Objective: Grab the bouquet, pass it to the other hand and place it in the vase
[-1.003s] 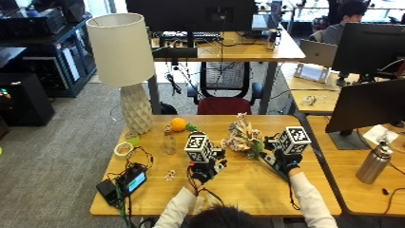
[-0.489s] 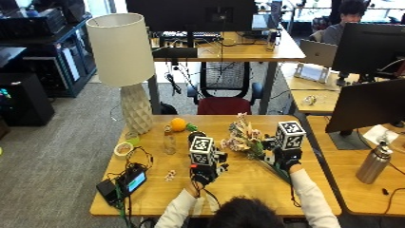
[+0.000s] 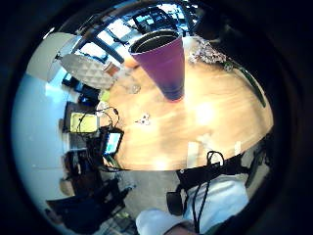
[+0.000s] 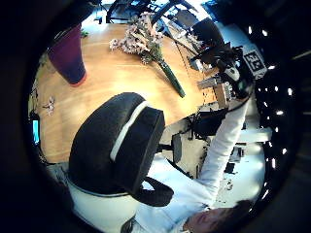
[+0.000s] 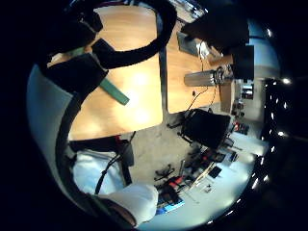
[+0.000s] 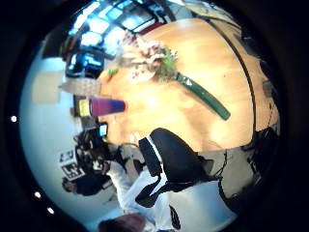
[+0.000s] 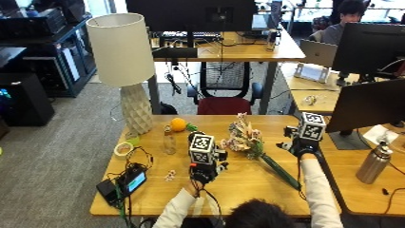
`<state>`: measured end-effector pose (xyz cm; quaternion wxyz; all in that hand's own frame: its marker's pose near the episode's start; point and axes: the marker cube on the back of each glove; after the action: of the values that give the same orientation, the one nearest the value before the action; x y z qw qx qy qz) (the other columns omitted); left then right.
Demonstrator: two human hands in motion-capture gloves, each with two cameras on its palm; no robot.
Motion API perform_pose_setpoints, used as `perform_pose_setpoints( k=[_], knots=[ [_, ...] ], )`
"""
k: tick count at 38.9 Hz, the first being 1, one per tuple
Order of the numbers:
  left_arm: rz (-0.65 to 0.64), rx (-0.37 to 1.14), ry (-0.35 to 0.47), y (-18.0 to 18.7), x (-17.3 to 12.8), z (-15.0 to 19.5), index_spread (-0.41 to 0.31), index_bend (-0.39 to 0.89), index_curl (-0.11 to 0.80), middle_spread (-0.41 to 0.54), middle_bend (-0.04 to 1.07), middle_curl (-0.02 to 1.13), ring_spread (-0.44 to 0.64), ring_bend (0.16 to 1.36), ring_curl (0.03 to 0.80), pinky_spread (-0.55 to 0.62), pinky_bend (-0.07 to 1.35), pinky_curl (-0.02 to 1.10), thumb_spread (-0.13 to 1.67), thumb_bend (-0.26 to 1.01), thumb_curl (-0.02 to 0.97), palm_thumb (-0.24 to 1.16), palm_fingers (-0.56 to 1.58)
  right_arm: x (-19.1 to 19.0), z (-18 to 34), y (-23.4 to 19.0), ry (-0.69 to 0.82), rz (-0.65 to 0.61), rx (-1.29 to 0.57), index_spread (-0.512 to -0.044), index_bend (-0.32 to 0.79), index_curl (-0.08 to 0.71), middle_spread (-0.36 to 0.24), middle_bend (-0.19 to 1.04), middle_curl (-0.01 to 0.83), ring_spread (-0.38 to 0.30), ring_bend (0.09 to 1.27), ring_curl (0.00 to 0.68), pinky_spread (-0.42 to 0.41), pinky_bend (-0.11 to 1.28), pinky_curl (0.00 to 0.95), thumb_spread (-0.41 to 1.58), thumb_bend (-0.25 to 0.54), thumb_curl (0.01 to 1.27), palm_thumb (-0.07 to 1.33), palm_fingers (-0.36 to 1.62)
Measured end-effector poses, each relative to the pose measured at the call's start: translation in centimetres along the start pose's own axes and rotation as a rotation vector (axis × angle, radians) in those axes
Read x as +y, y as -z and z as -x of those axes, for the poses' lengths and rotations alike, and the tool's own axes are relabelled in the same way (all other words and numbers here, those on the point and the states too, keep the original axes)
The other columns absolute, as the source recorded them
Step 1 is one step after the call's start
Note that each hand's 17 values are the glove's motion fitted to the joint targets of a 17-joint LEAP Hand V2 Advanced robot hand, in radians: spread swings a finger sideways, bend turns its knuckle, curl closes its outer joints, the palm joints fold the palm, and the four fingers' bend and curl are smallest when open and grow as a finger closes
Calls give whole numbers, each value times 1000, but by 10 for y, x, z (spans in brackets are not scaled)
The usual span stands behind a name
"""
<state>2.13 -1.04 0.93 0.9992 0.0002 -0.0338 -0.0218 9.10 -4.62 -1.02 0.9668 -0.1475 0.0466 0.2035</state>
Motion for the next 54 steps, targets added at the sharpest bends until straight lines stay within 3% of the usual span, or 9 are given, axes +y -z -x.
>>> perform_pose_setpoints(
  k=[6, 12, 17, 20, 28, 33, 38, 44, 54],
  knots=[
    [14, 27, -7, 5, 9, 1, -44, 167, 358, 110, 154, 242, 227, 500, 296, 290, 347, 344, 1133, -19, 210, 81, 365, -17, -38, -38, -50, -41, -94, -157, 73, 69, 70, 316, 364, 122, 662, 353, 252, 753, 383, 1070, -6, 261, 416, 537],
    [45, 39, -21, -8, 2, 4, -44, 170, 361, 109, 163, 252, 226, 497, 296, 291, 343, 346, 1132, -19, 218, 79, 371, -27, -55, -117, -58, 89, -110, -149, 83, 93, 44, 327, 375, 78, 650, 353, 249, 722, 374, 1049, -10, 284, 477, 586],
    [66, 13, -18, -17, 1, 4, -43, 171, 366, 108, 163, 259, 226, 495, 295, 292, 337, 346, 1131, -19, 223, 77, 376, 33, -32, -122, -81, 161, -60, -145, 72, 102, 33, 335, 383, 54, 645, 357, 240, 702, 369, 1042, -16, 295, 501, 594],
    [82, -3, -21, -21, 2, 5, -43, 172, 367, 104, 161, 263, 226, 494, 295, 292, 335, 347, 1131, -19, 226, 77, 377, 42, -31, -138, -126, 191, -23, -144, 65, 103, 24, 336, 386, 29, 649, 357, 232, 694, 366, 1036, -17, 300, 514, 600],
    [97, 10, -18, -26, 1, 8, -43, 170, 371, 101, 158, 269, 226, 493, 294, 293, 332, 349, 1130, -18, 230, 81, 378, 41, -34, -170, -193, 213, 46, -175, 101, 125, 10, 345, 394, -18, 620, 356, 231, 633, 351, 1020, -12, 318, 568, 604],
    [107, 5, -8, -26, 2, 10, -43, 169, 372, 100, 159, 271, 226, 492, 294, 293, 330, 350, 1130, -19, 234, 76, 378, 36, -29, -173, -163, 138, -10, -257, 311, 210, -21, 311, 388, -49, 504, 328, 175, 499, 316, 1001, 35, 350, 710, 714],
    [115, 17, -13, -24, 3, 10, -43, 169, 372, 100, 159, 273, 226, 492, 294, 293, 329, 351, 1130, -17, 236, 78, 379, 38, -22, -173, -158, 168, -54, -271, 412, 284, -52, 276, 386, -92, 422, 315, 126, 393, 295, 981, 85, 390, 863, 806],
    [125, 29, -15, -21, 5, 12, -43, 173, 377, 99, 157, 273, 226, 490, 294, 293, 327, 352, 1130, -18, 237, 80, 380, 41, -21, -167, -214, 202, -6, -243, 320, 307, -86, 296, 404, -141, 451, 331, 55, 318, 283, 905, 86, 439, 958, 957],
    [130, 50, -5, -17, 7, 18, -43, 174, 380, 99, 157, 277, 226, 486, 293, 294, 322, 353, 1142, -17, 241, 91, 384, 39, -14, -162, -221, 253, -7, -227, 129, 317, -133, 321, 444, -211, 509, 393, -86, 376, 333, 689, 16, 520, 1014, 1153]
  ],
)
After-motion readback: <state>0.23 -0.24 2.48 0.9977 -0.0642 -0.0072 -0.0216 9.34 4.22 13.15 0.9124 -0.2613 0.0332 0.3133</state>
